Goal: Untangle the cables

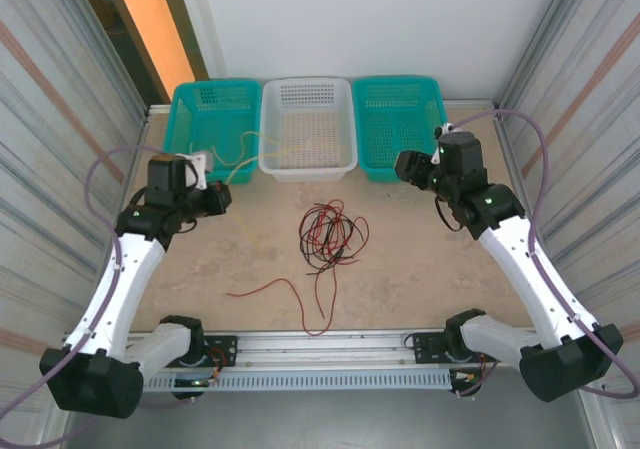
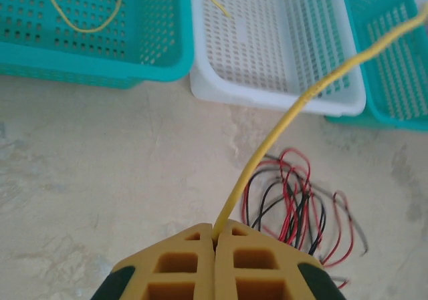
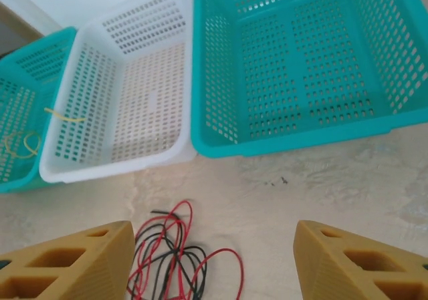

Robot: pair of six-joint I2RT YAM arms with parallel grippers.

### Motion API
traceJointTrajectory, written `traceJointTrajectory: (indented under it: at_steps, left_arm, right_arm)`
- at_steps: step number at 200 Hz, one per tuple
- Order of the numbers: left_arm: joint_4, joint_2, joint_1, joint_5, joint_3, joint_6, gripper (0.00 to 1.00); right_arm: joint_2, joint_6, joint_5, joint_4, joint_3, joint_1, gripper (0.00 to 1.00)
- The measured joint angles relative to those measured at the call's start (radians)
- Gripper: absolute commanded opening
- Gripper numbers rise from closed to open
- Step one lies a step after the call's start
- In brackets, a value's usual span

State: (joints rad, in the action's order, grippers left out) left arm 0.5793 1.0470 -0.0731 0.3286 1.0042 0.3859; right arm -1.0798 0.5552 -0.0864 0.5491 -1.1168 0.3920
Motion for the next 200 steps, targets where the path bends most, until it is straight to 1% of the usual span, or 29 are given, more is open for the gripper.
traceJointTrajectory:
  at_steps: [19, 49, 75, 97, 127, 136, 140, 146, 155, 160, 166, 175, 189, 200]
  left_arm:
    - [-0.052, 0.046, 0.045, 0.014, 0.042, 0.079, 0.00]
    - [-0.174, 0.126, 0.132, 0.020, 0.099, 0.214, 0.00]
    - [-0.263, 0.214, 0.204, -0.007, 0.144, 0.328, 0.00]
    - [-0.308, 0.302, 0.243, -0.032, 0.196, 0.414, 0.00]
    - [-0.357, 0.417, 0.270, -0.052, 0.261, 0.514, 0.00]
    - [-0.370, 0.447, 0.274, -0.052, 0.280, 0.533, 0.19]
    - [-0.377, 0.464, 0.274, -0.053, 0.290, 0.537, 0.24]
    - [-0.385, 0.485, 0.275, -0.053, 0.303, 0.546, 0.25]
    - [-0.396, 0.517, 0.275, -0.053, 0.323, 0.559, 0.22]
    - [-0.401, 0.537, 0.275, -0.052, 0.335, 0.562, 0.21]
    - [-0.409, 0.554, 0.275, -0.051, 0.343, 0.562, 0.24]
    - [-0.420, 0.579, 0.275, -0.047, 0.351, 0.564, 0.33]
    - [-0.427, 0.608, 0.275, -0.040, 0.351, 0.571, 0.50]
    - [-0.434, 0.618, 0.275, -0.041, 0.341, 0.564, 0.59]
  right_arm:
    - [-0.005, 0.022, -0.007, -0.001, 0.034, 0.063, 0.59]
    - [-0.048, 0.040, -0.035, -0.016, 0.037, 0.201, 0.56]
    - [-0.110, 0.040, -0.073, -0.022, 0.031, 0.298, 0.55]
    - [-0.146, 0.040, -0.085, -0.022, 0.018, 0.335, 0.54]
    - [-0.150, 0.040, -0.101, -0.024, 0.011, 0.351, 0.54]
    - [-0.150, 0.040, -0.105, -0.024, 0.011, 0.351, 0.54]
    - [-0.150, 0.040, -0.105, -0.024, 0.011, 0.351, 0.54]
    - [-0.150, 0.040, -0.108, -0.024, 0.011, 0.351, 0.54]
    - [-0.150, 0.040, -0.115, -0.024, 0.011, 0.351, 0.54]
    - [-0.149, 0.040, -0.120, -0.024, 0.011, 0.351, 0.54]
    - [-0.146, 0.040, -0.124, -0.023, 0.011, 0.351, 0.54]
    - [-0.142, 0.040, -0.128, -0.023, 0.011, 0.351, 0.54]
    - [-0.129, 0.040, -0.135, -0.022, 0.011, 0.351, 0.54]
    - [-0.119, 0.040, -0.142, -0.022, 0.011, 0.351, 0.54]
